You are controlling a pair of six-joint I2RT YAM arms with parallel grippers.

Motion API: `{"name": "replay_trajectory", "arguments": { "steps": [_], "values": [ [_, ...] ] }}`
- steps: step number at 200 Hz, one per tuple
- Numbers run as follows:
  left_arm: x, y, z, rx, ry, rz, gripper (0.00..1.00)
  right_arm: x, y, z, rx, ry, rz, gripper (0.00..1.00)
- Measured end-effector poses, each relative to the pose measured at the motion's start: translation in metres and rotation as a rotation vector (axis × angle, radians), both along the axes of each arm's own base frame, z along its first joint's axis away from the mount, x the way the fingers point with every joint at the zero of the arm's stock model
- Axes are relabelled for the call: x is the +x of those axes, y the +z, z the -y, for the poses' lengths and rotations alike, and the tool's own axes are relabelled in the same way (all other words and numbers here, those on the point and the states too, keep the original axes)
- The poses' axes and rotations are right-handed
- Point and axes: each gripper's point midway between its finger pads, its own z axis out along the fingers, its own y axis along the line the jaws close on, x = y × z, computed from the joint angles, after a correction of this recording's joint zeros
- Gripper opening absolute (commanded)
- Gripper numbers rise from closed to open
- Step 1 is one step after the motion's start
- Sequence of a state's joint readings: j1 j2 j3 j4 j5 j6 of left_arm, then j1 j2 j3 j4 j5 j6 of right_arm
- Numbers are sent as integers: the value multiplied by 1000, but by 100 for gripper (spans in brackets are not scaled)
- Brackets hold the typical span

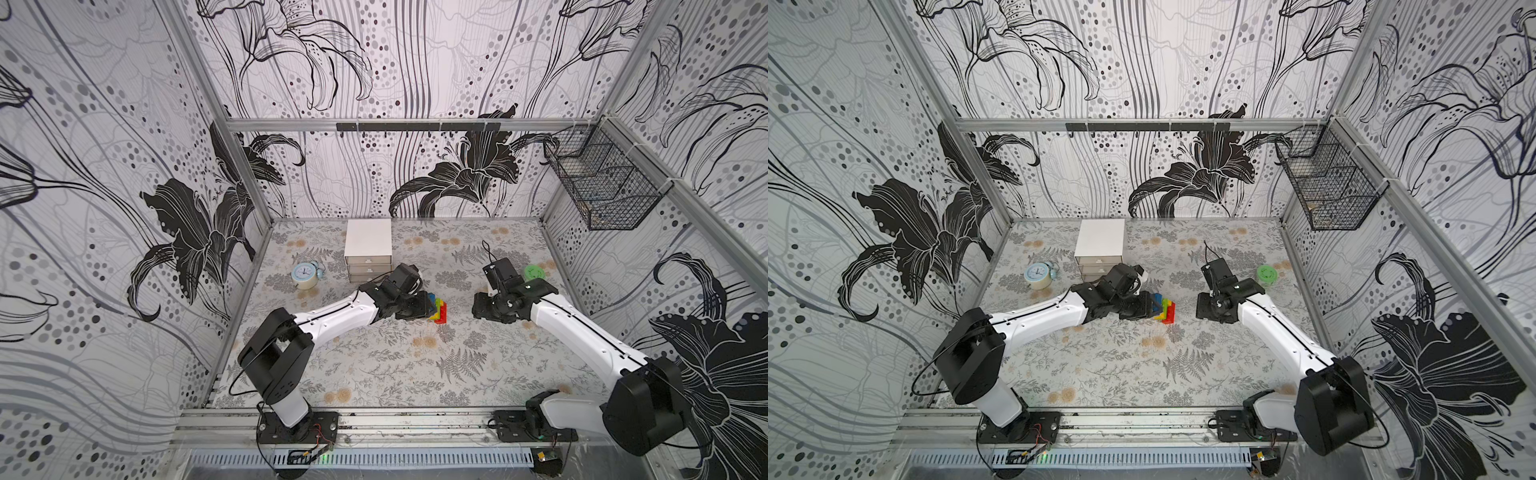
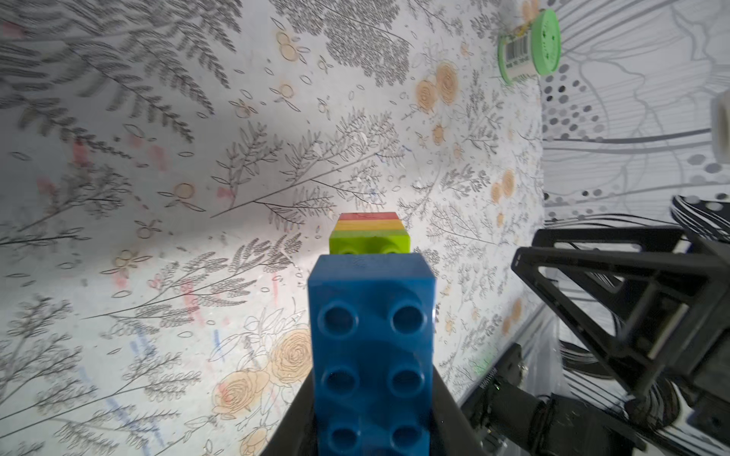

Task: Assemble the number 5 with lego
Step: Adjust the lego brick at the center of the board.

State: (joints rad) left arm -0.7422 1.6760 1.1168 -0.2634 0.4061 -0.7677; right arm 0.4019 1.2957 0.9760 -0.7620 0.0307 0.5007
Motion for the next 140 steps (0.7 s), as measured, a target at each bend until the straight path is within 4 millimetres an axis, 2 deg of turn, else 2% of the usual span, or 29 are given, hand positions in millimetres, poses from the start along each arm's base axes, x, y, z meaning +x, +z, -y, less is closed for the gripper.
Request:
{"name": "replay_trajectory", "arguments": {
  "steps": [35, 79, 140],
  "values": [
    [4, -4, 9, -138, -66, -25, 32, 2, 0, -3, 15, 10, -1, 61],
    [4, -33, 3, -194, -94, -103, 34, 11, -4, -13, 41, 31, -12, 61],
    [5, -43, -1, -250, -111, -126, 46, 26, -9, -27, 79, 56, -11, 61]
  ]
}}
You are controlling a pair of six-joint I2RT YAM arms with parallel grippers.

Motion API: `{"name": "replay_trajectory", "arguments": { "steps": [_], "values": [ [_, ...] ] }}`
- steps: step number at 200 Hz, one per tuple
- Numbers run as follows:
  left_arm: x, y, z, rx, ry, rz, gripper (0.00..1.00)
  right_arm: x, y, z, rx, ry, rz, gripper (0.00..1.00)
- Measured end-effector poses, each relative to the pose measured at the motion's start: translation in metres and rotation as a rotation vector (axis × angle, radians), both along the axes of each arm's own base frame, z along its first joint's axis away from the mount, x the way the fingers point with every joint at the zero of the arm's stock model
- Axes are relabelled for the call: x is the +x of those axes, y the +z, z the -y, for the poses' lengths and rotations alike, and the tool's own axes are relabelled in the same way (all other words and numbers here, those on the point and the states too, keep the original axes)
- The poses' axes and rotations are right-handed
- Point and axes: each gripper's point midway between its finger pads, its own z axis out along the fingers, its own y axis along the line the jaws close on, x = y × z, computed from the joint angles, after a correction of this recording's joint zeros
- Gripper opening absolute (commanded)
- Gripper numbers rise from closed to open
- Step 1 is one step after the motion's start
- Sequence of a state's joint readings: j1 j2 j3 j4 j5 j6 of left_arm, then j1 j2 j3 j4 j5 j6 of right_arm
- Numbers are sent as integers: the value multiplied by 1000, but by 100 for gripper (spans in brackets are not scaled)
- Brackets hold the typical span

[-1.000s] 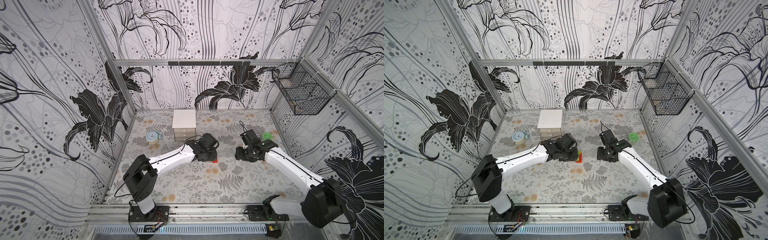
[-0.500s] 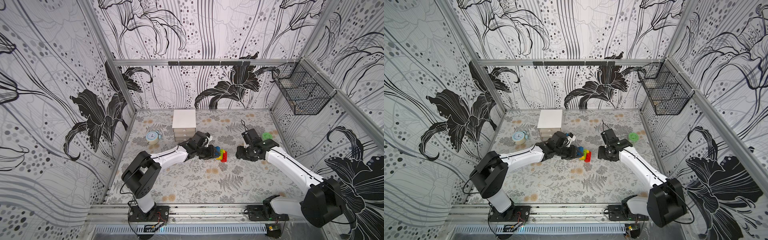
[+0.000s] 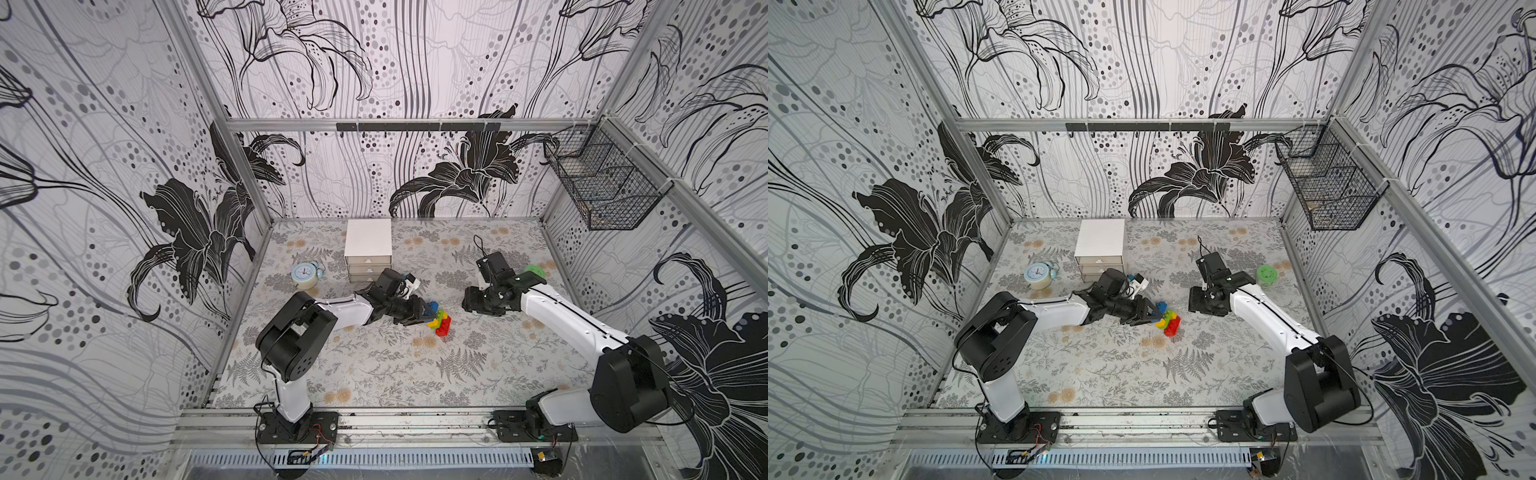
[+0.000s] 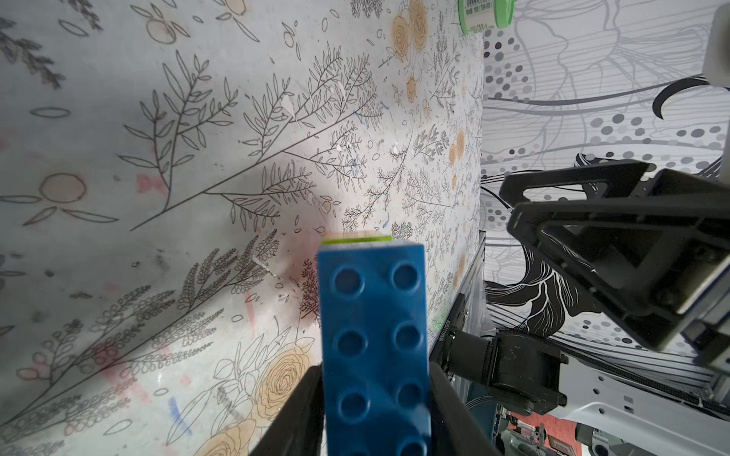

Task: Assemble the number 5 with lego
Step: Adjust the lego brick at the center of the board.

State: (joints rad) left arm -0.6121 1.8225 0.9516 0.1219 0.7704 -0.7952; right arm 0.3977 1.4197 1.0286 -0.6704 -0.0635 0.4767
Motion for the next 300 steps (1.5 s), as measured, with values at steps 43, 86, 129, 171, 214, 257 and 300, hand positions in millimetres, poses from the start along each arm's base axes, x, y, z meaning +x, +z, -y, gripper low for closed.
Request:
{"name": "replay_trajectory", "arguments": {
  "steps": [43, 86, 129, 171, 214, 257, 300],
  "values": [
    [6, -13, -10, -16, 14, -20, 53, 14, -2, -9, 11, 16, 3, 61],
    [10, -24, -25, -5, 49, -48, 60, 18, -5, -17, 40, 42, 2, 61],
    [21, -28, -44, 13, 94, -44, 61, 21, -13, -36, 119, 99, -16, 64],
    [17, -29, -62, 71, 128, -48, 61, 18, -27, -51, 181, 146, -43, 63],
    [10, -25, -76, 129, 160, -30, 61, 3, -45, -72, 209, 213, -97, 63],
    [10, -19, -84, 161, 192, -9, 61, -16, -55, -91, 205, 284, -137, 62],
    [4, -17, -94, 198, 216, -2, 61, -35, -57, -108, 199, 348, -154, 62]
  ]
}}
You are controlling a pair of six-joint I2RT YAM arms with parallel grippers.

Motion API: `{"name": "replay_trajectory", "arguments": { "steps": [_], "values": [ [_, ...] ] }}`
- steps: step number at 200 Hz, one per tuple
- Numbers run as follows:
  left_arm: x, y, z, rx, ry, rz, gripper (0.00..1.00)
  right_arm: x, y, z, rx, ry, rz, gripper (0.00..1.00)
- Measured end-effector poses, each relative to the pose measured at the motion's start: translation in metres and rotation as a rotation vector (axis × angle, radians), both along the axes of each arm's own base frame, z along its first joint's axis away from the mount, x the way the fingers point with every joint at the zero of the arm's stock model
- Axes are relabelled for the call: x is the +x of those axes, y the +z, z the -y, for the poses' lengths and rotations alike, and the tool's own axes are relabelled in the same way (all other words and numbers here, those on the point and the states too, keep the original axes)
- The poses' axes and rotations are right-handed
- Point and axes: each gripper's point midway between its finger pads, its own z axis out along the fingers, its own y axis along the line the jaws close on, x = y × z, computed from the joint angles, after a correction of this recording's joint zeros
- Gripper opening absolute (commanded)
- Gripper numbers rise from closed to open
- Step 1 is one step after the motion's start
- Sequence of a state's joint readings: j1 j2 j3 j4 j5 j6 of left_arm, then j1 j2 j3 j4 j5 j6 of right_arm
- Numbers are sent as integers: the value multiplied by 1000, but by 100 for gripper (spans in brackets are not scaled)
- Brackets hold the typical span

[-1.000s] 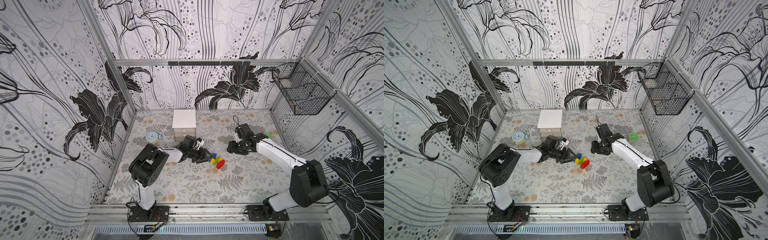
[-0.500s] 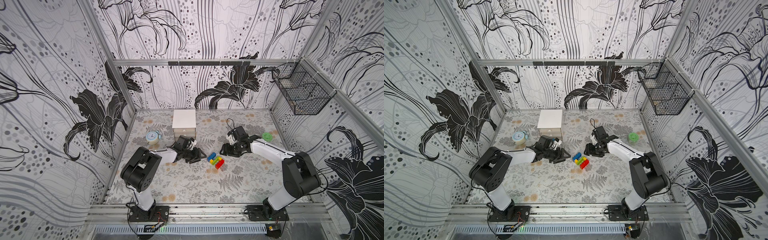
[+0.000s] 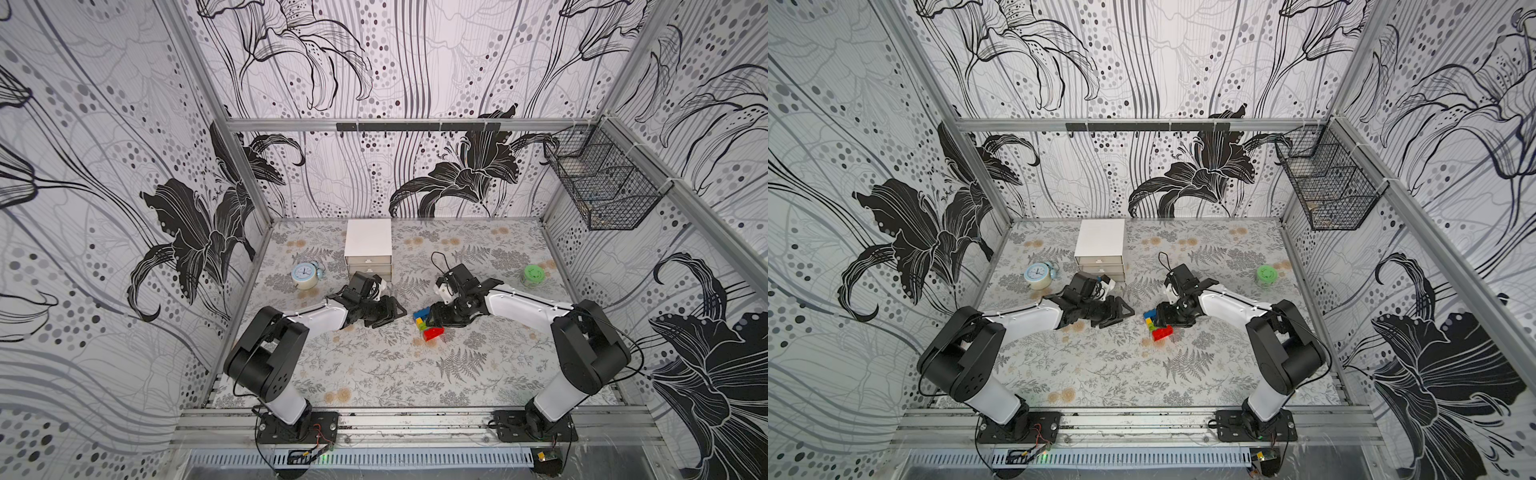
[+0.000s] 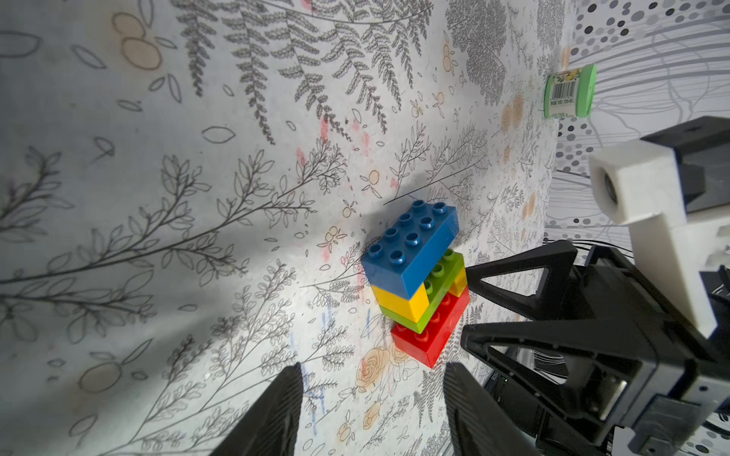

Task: Assemble the number 5 with lego
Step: Adjust the lego brick at the center of the board.

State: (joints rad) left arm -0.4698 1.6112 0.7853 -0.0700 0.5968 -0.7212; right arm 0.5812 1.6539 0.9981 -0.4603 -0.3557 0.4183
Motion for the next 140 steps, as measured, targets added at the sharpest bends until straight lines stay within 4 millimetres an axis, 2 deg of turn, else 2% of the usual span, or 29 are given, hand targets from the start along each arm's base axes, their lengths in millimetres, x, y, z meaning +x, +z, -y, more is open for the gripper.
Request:
{"name": "replay_trajectory", "arguments": {
  "steps": [92, 115, 140],
  "values": [
    [-2, 11, -21, 74, 52, 37, 62, -14, 1, -13, 2, 49, -5, 61],
    [-1, 17, -32, 114, 79, 67, 71, -13, 5, -7, -23, 43, 16, 64],
    [5, 33, -50, 172, 133, 122, 86, -7, 21, 4, -67, 41, 76, 78]
  ]
}}
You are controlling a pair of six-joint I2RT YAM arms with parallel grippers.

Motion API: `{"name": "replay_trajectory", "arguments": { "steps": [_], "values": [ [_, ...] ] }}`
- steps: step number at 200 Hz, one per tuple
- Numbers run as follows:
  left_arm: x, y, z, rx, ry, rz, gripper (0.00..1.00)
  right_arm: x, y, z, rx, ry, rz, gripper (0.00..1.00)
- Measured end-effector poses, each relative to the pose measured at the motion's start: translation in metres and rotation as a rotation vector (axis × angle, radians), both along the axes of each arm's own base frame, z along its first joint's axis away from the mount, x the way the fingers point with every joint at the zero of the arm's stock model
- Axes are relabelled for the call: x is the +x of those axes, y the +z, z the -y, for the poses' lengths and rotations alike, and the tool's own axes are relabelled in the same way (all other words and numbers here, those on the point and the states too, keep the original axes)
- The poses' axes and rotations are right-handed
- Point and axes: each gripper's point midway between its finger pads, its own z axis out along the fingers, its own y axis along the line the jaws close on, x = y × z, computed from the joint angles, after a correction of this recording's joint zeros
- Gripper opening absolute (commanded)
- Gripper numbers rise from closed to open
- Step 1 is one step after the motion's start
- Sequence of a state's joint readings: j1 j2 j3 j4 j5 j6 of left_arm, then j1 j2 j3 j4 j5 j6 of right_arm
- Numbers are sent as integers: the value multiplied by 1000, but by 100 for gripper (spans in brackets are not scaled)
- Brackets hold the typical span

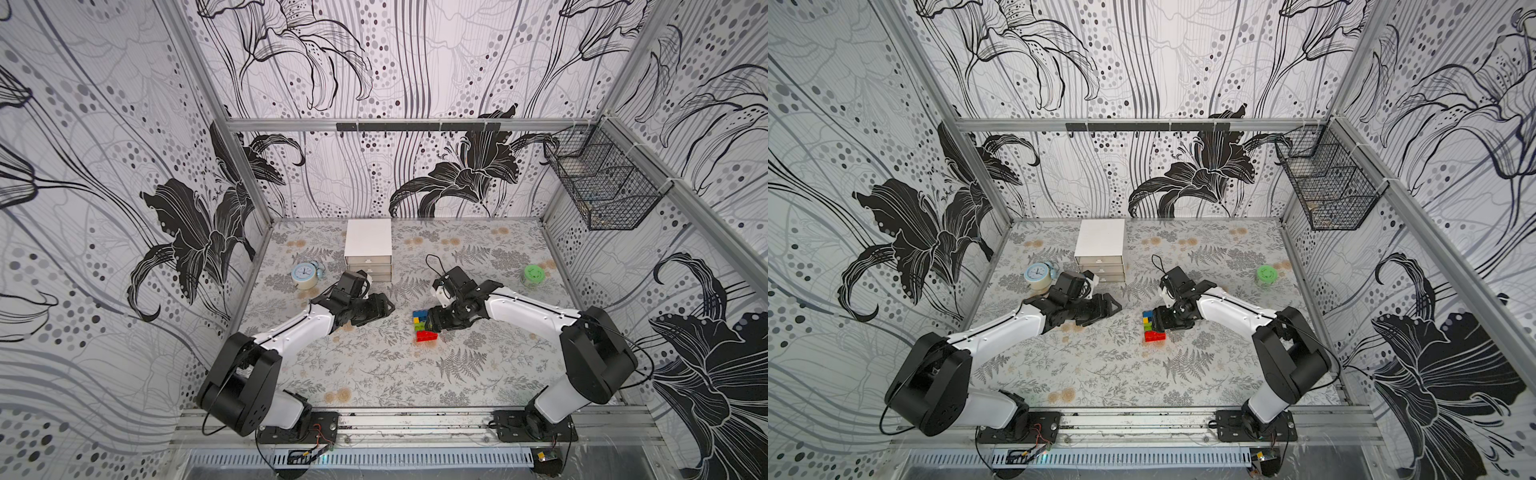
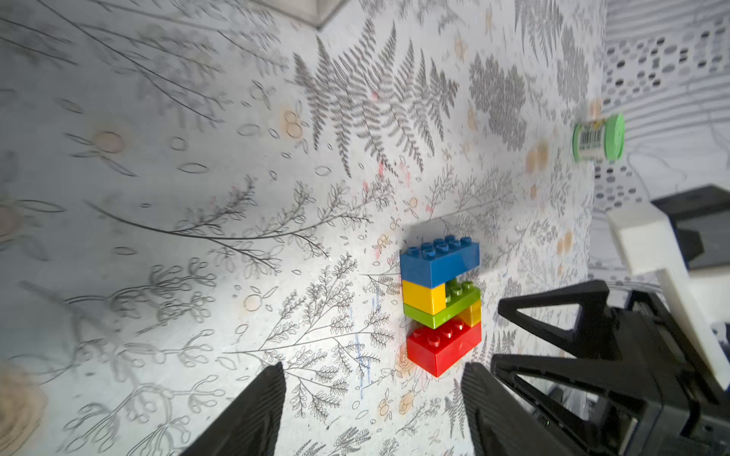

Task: Assemble the number 5 with lego
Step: Adjust the lego brick at the center of the board.

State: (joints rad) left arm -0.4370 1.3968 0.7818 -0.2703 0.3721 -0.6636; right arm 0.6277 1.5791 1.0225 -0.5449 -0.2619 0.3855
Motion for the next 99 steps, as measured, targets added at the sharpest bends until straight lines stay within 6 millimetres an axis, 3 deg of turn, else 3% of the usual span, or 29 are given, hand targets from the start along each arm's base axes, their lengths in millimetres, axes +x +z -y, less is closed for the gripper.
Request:
{"name": "replay_trajectory", "arguments": {
  "steps": [7, 10, 12, 33, 48, 75, 99],
  "values": [
    [3, 7, -8, 26, 18, 26, 94, 5, 9, 4, -6, -10, 32, 83],
    [5, 9, -11, 35, 27, 37, 98, 8, 12, 5, -9, -10, 47, 97],
    [6, 11, -12, 39, 32, 40, 100, 9, 15, 6, -8, -12, 57, 100],
    [19, 32, -43, 115, 112, 128, 99, 34, 44, 27, -14, -85, 167, 100],
    [30, 47, -74, 179, 191, 198, 99, 54, 61, 56, -47, -182, 250, 99],
    [44, 76, -142, 343, 358, 327, 99, 84, 76, 117, -183, -368, 382, 99],
    [51, 101, -199, 471, 488, 440, 99, 91, 80, 160, -297, -473, 525, 100]
  ]
}}
